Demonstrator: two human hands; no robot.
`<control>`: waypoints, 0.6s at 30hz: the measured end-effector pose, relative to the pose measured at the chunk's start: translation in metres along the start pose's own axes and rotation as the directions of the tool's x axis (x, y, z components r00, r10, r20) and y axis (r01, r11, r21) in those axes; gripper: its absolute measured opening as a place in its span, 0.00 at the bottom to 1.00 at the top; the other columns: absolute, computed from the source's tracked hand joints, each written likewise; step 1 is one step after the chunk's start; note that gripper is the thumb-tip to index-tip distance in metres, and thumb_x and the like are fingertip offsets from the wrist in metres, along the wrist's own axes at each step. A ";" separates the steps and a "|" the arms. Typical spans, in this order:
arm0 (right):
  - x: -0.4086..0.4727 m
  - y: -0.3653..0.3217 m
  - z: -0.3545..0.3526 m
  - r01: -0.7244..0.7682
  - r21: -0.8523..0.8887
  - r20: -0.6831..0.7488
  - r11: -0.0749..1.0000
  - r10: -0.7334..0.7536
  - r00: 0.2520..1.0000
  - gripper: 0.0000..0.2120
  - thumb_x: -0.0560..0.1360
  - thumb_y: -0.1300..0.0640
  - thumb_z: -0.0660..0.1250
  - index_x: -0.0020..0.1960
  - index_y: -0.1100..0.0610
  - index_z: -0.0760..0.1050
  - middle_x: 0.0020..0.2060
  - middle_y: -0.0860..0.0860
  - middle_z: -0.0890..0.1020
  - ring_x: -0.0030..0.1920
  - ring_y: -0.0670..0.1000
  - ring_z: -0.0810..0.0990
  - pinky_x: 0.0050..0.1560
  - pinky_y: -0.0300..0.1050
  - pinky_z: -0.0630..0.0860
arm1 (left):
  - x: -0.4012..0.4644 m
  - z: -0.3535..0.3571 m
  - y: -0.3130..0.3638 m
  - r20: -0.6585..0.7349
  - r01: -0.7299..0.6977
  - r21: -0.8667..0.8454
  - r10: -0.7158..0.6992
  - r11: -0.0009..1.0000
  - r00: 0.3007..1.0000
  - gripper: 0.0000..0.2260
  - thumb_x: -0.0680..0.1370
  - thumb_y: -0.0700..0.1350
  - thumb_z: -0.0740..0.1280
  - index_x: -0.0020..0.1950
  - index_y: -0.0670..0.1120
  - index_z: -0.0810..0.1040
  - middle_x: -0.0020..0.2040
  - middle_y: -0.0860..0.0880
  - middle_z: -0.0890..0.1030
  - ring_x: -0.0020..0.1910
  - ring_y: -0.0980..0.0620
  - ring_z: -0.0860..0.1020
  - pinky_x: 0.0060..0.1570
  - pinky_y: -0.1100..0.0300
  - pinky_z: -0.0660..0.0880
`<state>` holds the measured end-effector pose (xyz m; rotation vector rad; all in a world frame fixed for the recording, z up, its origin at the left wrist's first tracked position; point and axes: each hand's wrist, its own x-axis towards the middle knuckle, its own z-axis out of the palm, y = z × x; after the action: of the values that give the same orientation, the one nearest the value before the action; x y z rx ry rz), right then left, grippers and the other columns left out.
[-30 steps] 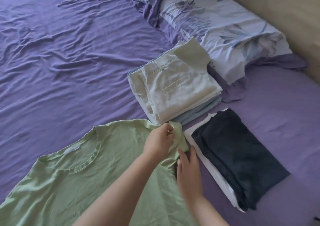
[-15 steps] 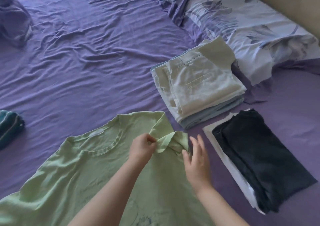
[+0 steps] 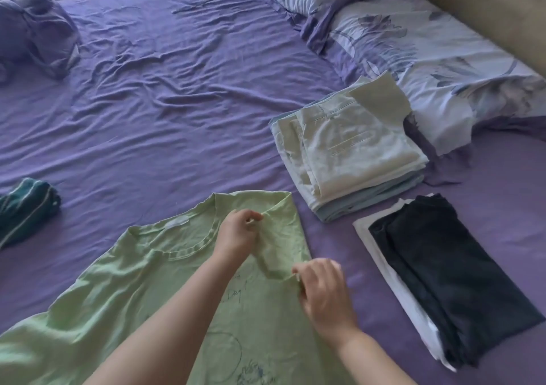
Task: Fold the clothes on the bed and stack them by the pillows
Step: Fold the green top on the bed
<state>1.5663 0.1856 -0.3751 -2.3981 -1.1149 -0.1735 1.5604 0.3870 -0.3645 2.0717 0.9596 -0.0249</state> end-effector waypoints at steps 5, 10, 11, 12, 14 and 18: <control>-0.029 -0.004 0.012 0.122 -0.071 0.291 0.990 -0.096 0.952 0.18 0.66 0.58 0.59 0.51 0.52 0.82 0.47 0.47 0.82 0.49 0.49 0.78 0.51 0.43 0.77 | -0.007 -0.005 -0.023 0.005 -0.084 0.306 0.087 0.948 0.996 0.27 0.72 0.29 0.59 0.66 0.51 0.74 0.67 0.45 0.70 0.65 0.46 0.67 0.57 0.59 0.67; -0.029 -0.007 0.012 0.146 -0.212 0.558 0.966 -0.004 0.830 0.23 0.69 0.46 0.56 0.58 0.52 0.80 0.60 0.52 0.80 0.61 0.54 0.78 0.64 0.58 0.62 | -0.031 0.014 -0.051 0.303 -0.393 0.715 0.250 0.578 0.919 0.26 0.80 0.51 0.57 0.76 0.60 0.51 0.79 0.51 0.47 0.77 0.45 0.43 0.72 0.41 0.39; -0.028 -0.010 0.011 0.156 -0.235 0.603 0.959 0.018 0.798 0.25 0.70 0.44 0.54 0.59 0.52 0.80 0.60 0.53 0.79 0.62 0.55 0.77 0.64 0.59 0.60 | -0.037 0.017 -0.055 0.332 -0.384 0.731 0.198 0.564 0.922 0.26 0.80 0.54 0.55 0.76 0.60 0.49 0.79 0.51 0.46 0.77 0.44 0.41 0.70 0.38 0.36; -0.027 -0.013 0.011 0.170 -0.246 0.627 0.954 0.023 0.779 0.26 0.70 0.41 0.56 0.60 0.53 0.79 0.61 0.54 0.79 0.62 0.57 0.77 0.63 0.61 0.58 | -0.043 0.018 -0.060 0.316 -0.338 0.743 0.142 0.578 0.938 0.26 0.80 0.55 0.54 0.76 0.59 0.48 0.79 0.51 0.46 0.77 0.43 0.40 0.69 0.37 0.36; -0.023 -0.020 0.010 0.217 -0.252 0.644 0.943 -0.004 0.765 0.29 0.66 0.37 0.68 0.59 0.54 0.79 0.60 0.56 0.79 0.61 0.58 0.77 0.62 0.62 0.57 | -0.055 0.015 -0.068 0.233 -0.210 0.743 0.049 0.636 0.971 0.25 0.81 0.54 0.53 0.77 0.59 0.48 0.79 0.51 0.45 0.77 0.43 0.40 0.70 0.37 0.38; -0.007 -0.051 0.015 0.356 -0.209 0.685 0.911 -0.123 0.718 0.31 0.56 0.36 0.77 0.51 0.54 0.83 0.54 0.56 0.83 0.55 0.57 0.81 0.59 0.62 0.64 | -0.096 -0.012 -0.094 0.138 -0.019 0.642 -0.091 0.766 0.986 0.24 0.81 0.49 0.54 0.76 0.58 0.53 0.79 0.51 0.48 0.77 0.45 0.42 0.73 0.41 0.40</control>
<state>1.5221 0.2166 -0.3714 -2.6721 -1.8570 0.5008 1.4284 0.3697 -0.3884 2.6208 0.9736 -0.6191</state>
